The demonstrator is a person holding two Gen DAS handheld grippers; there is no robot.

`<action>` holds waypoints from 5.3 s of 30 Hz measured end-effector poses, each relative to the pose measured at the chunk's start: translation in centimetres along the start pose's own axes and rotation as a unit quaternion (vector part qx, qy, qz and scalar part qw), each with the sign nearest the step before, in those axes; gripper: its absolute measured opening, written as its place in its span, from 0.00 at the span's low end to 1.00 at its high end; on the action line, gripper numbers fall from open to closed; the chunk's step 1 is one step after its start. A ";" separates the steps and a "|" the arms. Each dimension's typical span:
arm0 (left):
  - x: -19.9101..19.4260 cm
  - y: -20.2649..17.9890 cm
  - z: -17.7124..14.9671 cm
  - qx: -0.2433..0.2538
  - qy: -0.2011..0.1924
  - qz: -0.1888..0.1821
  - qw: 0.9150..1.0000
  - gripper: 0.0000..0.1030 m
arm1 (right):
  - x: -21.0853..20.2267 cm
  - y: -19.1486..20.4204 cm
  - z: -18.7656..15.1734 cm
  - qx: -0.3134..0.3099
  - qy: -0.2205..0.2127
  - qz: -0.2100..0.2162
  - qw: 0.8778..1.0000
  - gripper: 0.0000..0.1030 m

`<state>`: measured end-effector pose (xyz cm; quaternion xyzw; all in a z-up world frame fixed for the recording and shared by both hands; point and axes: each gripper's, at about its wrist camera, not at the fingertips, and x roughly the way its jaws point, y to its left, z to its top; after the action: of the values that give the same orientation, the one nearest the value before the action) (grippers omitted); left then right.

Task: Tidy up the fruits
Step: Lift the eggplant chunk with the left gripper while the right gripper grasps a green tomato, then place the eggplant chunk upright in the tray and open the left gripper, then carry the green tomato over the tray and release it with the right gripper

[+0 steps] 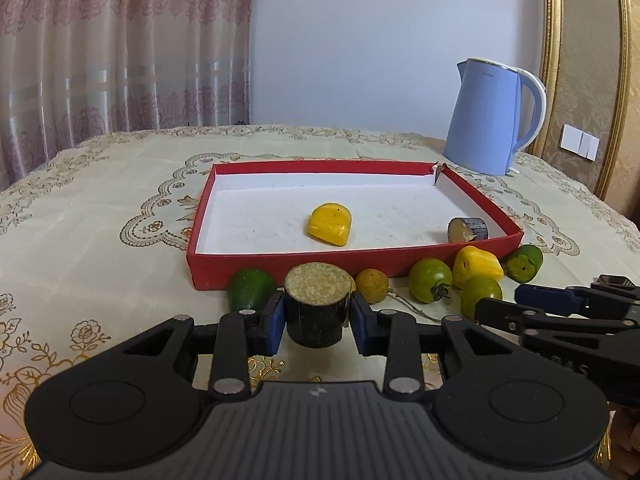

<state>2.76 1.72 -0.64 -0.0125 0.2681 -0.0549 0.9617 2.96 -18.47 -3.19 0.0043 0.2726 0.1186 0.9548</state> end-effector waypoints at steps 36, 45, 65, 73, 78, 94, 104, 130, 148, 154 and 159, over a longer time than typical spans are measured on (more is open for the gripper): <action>0.1 0.2 0.1 0.005 0.009 0.029 1.000 0.32 | -1.3 -0.6 0.3 0.014 -0.013 0.029 0.999 0.31; 0.5 -0.3 0.6 0.015 0.014 0.043 0.999 0.32 | -1.5 -1.7 -0.1 0.030 -0.016 0.040 0.999 0.31; 4.9 -1.0 6.7 0.053 0.006 0.066 0.996 0.32 | -2.8 -3.4 -0.2 0.060 -0.036 0.063 0.996 0.31; 9.2 -0.7 8.4 0.072 0.029 0.098 0.992 0.32 | -2.9 -3.6 -0.2 0.063 -0.036 0.062 0.995 0.31; 11.2 -0.5 9.0 0.083 0.042 0.109 0.990 0.32 | -2.9 -3.6 -0.2 0.062 -0.035 0.062 0.996 0.31; 14.4 0.4 10.0 0.071 0.069 0.122 0.988 0.32 | -3.2 -3.1 0.1 0.055 -0.036 0.057 0.996 0.31; 15.1 0.6 9.8 0.068 0.082 0.123 0.987 0.32 | -3.4 -2.7 0.3 0.050 -0.037 0.055 0.997 0.31; 7.4 0.9 7.7 0.038 0.042 0.140 0.989 0.82 | -2.6 -1.2 2.1 0.025 -0.047 0.053 0.997 0.31; 4.6 2.5 5.0 0.012 0.046 0.144 0.988 0.88 | -0.1 -1.1 7.5 0.006 -0.070 0.036 0.997 0.31; 4.1 2.5 4.4 0.015 0.035 0.153 0.988 0.95 | 1.2 -0.8 8.5 0.006 -0.068 0.032 0.997 0.31; 3.8 2.7 4.0 0.012 0.037 0.145 0.989 0.95 | 2.2 -0.6 8.8 0.005 -0.062 0.031 0.998 0.31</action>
<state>8.28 3.94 0.68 0.0406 0.3021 0.0818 0.9489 9.47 -18.03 3.09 0.0244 0.2132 0.1460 0.9657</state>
